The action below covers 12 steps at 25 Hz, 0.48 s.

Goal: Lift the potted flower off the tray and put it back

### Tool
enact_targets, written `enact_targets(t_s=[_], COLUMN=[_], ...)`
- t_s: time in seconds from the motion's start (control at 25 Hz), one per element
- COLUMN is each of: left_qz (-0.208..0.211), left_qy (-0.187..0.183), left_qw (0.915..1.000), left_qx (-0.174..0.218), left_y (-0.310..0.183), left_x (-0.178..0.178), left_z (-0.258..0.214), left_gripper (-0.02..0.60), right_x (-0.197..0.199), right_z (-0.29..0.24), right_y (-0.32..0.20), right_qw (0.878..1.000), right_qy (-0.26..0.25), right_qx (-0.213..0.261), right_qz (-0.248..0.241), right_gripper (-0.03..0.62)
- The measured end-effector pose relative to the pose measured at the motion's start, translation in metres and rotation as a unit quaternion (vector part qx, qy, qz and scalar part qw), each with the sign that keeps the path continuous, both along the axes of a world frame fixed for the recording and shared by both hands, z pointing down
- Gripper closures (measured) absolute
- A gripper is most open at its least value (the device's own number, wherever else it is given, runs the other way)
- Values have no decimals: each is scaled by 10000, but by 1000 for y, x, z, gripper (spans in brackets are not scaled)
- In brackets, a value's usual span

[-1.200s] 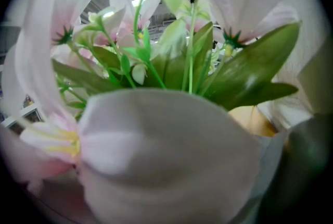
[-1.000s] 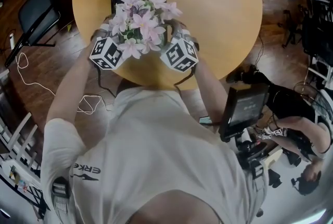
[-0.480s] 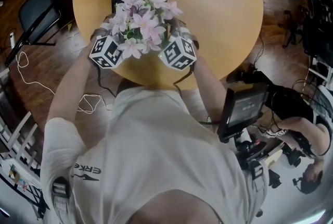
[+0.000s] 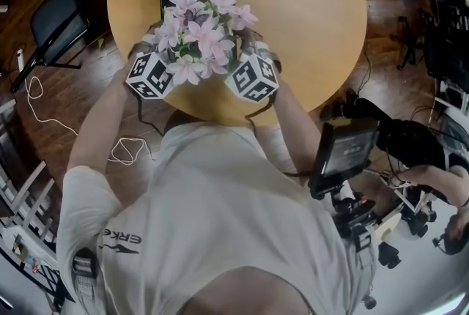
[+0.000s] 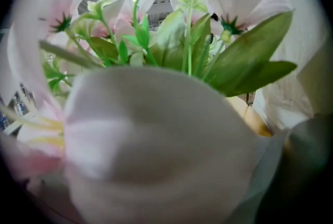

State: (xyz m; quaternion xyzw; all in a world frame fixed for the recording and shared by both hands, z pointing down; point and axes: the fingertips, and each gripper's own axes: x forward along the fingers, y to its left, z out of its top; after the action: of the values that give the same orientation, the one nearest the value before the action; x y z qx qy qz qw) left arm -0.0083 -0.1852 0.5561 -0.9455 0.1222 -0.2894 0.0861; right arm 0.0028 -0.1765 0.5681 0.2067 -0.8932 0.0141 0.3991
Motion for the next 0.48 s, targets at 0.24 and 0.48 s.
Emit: enact_targets(t_s=[0.24,0.48], left_qz=[76,277], left_qy=[90,211], left_qw=[9999,9992], left_qx=[108,218], left_y=[21,59], left_x=[-12,-6], left_z=[-14,-33], left_gripper=[57,57], right_x=[-13,-7], right_z=[-14,-33], right_y=[21,56], right_qw=[9999,9995], right_qy=[-40,-75], right_qx=[148,272], right_qz=[59,152], right_gripper=[154,152])
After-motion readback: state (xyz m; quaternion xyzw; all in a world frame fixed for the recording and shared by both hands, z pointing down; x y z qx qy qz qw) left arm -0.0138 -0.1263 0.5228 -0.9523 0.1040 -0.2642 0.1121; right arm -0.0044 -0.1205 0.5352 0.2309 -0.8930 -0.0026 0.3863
